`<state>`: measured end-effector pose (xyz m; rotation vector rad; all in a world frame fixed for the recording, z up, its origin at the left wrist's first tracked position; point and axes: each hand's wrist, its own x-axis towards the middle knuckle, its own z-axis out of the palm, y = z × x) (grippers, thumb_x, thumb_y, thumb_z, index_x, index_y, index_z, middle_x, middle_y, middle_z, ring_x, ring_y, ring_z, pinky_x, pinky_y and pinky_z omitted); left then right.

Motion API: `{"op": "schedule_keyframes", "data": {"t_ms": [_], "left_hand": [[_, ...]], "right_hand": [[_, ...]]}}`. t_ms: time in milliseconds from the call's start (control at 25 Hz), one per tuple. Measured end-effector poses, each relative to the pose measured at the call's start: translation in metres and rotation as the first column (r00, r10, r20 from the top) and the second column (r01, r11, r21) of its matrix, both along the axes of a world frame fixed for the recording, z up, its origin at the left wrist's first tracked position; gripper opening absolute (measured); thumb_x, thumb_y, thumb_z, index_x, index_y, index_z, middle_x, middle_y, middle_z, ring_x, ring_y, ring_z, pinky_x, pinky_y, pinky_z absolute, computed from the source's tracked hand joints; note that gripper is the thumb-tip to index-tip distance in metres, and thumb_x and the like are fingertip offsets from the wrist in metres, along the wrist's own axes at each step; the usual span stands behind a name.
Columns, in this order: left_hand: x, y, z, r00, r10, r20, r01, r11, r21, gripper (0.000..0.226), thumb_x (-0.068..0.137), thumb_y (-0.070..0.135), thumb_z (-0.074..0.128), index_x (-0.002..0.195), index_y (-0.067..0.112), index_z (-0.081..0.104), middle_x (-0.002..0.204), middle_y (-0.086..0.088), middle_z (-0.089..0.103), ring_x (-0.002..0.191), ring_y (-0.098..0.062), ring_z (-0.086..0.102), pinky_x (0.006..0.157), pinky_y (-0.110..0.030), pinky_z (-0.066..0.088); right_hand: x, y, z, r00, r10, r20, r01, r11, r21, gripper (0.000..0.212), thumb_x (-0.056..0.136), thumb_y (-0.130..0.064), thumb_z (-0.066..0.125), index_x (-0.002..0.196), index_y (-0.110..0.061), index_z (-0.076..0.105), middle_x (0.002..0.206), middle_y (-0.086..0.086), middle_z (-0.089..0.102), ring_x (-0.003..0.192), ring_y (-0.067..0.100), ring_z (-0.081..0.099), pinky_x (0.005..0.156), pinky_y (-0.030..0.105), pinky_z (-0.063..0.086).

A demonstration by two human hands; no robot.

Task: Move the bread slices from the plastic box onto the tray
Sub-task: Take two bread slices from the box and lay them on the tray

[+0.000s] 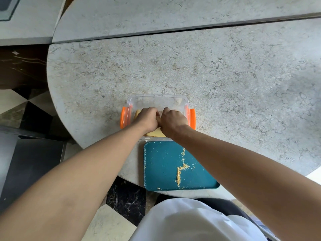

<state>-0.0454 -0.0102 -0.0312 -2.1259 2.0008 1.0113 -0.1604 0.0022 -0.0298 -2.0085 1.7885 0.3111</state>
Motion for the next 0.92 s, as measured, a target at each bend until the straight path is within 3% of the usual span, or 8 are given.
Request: {"op": "schedule_keyframes", "data": {"t_ms": [200, 440, 600, 720, 800, 920], "left_hand": [[0.001, 0.008, 0.001, 0.999, 0.005, 0.036, -0.006, 1.0, 0.019, 0.016, 0.073, 0.014, 0.071, 0.089, 0.017, 0.069, 0.098, -0.009, 0.073, 0.103, -0.03, 0.062, 0.089, -0.04, 0.051], [0.007, 0.015, 0.009, 0.985, 0.139, -0.103, -0.138, 0.99, 0.015, 0.02, 0.072, 0.007, 0.071, 0.09, 0.014, 0.073, 0.091, -0.009, 0.074, 0.087, -0.028, 0.068, 0.067, -0.031, 0.051], [0.012, 0.022, 0.019, 0.956, 0.215, -0.201, -0.226, 0.974, -0.032, 0.01, 0.071, 0.009, 0.071, 0.079, 0.011, 0.067, 0.078, -0.007, 0.069, 0.074, -0.026, 0.064, 0.06, -0.031, 0.046], [0.014, 0.029, 0.028, 0.934, 0.214, -0.288, -0.256, 0.959, -0.118, 0.016, 0.072, 0.008, 0.069, 0.068, 0.015, 0.055, 0.064, -0.001, 0.053, 0.06, -0.019, 0.048, 0.053, -0.029, 0.033], [0.016, 0.035, 0.036, 0.904, 0.234, -0.357, -0.31, 0.935, -0.172, 0.019, 0.073, 0.009, 0.068, 0.064, 0.014, 0.052, 0.058, 0.003, 0.048, 0.053, -0.014, 0.042, 0.044, -0.02, 0.028], [0.018, 0.041, 0.046, 0.807, 0.324, -0.494, -0.453, 0.876, -0.166, 0.016, 0.072, 0.012, 0.068, 0.075, -0.001, 0.058, 0.063, -0.004, 0.052, 0.055, -0.016, 0.041, 0.048, -0.026, 0.031]], "right_hand": [[-0.004, 0.005, 0.006, 1.0, 0.009, -0.01, -0.009, 1.0, -0.008, 0.047, 0.085, -0.001, 0.063, 0.127, 0.002, 0.043, 0.116, 0.018, 0.065, 0.111, 0.036, 0.062, 0.066, 0.034, 0.041], [-0.01, 0.011, 0.019, 0.995, -0.04, 0.09, 0.045, 0.997, -0.058, 0.039, 0.084, 0.005, 0.058, 0.121, 0.0, 0.043, 0.099, 0.017, 0.066, 0.095, 0.037, 0.065, 0.046, 0.033, 0.03], [-0.017, 0.017, 0.033, 0.973, -0.122, 0.195, 0.144, 0.984, -0.104, 0.036, 0.083, 0.002, 0.053, 0.117, -0.004, 0.041, 0.072, 0.008, 0.051, 0.081, 0.038, 0.057, 0.043, 0.03, 0.023], [-0.026, 0.024, 0.044, 0.938, -0.192, 0.29, 0.24, 0.96, -0.143, 0.037, 0.083, -0.001, 0.05, 0.119, -0.008, 0.042, 0.084, 0.018, 0.063, 0.08, 0.04, 0.056, 0.054, 0.034, 0.032], [-0.033, 0.03, 0.052, 0.876, -0.284, 0.389, 0.352, 0.929, -0.113, 0.042, 0.084, -0.008, 0.05, 0.125, -0.011, 0.041, 0.089, 0.017, 0.062, 0.084, 0.04, 0.058, 0.062, 0.038, 0.04], [-0.045, 0.041, 0.062, 0.741, -0.357, 0.569, 0.484, 0.871, -0.083, 0.049, 0.084, -0.014, 0.054, 0.132, -0.014, 0.043, 0.091, 0.012, 0.063, 0.08, 0.036, 0.063, 0.065, 0.04, 0.052]]}}
